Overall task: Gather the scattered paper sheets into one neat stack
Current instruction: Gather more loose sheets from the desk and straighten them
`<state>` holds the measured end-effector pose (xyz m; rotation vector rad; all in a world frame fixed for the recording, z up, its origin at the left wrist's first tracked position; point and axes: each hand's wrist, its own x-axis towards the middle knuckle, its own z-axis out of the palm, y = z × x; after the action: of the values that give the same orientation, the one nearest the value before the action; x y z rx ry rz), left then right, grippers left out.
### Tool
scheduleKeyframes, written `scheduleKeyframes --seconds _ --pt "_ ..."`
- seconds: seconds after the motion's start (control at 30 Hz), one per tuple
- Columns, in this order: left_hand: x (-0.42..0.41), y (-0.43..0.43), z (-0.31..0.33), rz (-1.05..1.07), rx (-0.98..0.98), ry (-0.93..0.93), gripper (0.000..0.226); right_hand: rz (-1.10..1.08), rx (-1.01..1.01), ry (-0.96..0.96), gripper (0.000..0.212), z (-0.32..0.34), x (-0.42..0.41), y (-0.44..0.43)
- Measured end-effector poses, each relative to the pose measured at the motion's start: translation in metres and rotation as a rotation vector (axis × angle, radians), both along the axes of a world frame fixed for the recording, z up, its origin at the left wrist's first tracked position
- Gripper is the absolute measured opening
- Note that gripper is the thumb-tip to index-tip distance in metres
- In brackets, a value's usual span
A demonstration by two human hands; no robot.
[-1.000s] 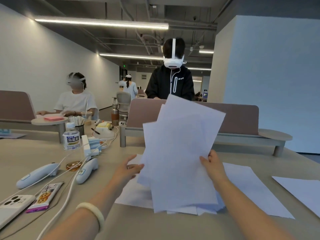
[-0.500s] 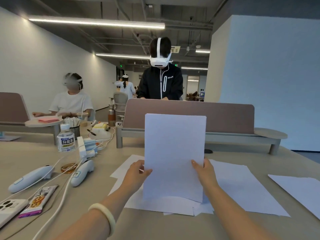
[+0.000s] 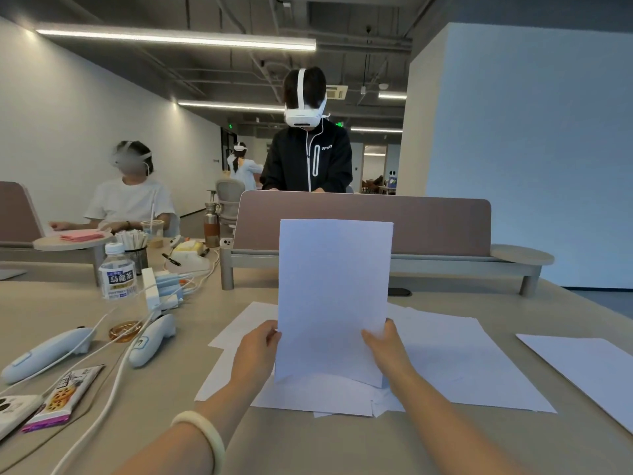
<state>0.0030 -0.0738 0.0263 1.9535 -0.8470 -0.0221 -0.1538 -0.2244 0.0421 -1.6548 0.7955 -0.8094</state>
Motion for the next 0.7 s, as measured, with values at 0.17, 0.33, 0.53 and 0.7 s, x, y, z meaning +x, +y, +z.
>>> scheduleKeyframes --seconds 0.17,0.33,0.53,0.7 --pt "0.001 -0.002 0.002 0.041 -0.001 -0.054 0.026 -0.045 -0.042 0.046 0.030 -0.002 0.000 -0.003" --pt "0.001 -0.004 -0.013 0.036 0.048 -0.025 0.025 -0.038 -0.045 0.123 0.037 -0.015 -0.002 -0.005" --pt "0.000 -0.010 -0.031 0.057 0.105 -0.012 0.027 -0.010 -0.086 0.272 0.016 -0.044 -0.007 -0.006" --pt "-0.008 -0.019 -0.017 0.052 0.101 -0.041 0.028 -0.051 -0.131 0.221 0.016 -0.037 -0.016 -0.015"
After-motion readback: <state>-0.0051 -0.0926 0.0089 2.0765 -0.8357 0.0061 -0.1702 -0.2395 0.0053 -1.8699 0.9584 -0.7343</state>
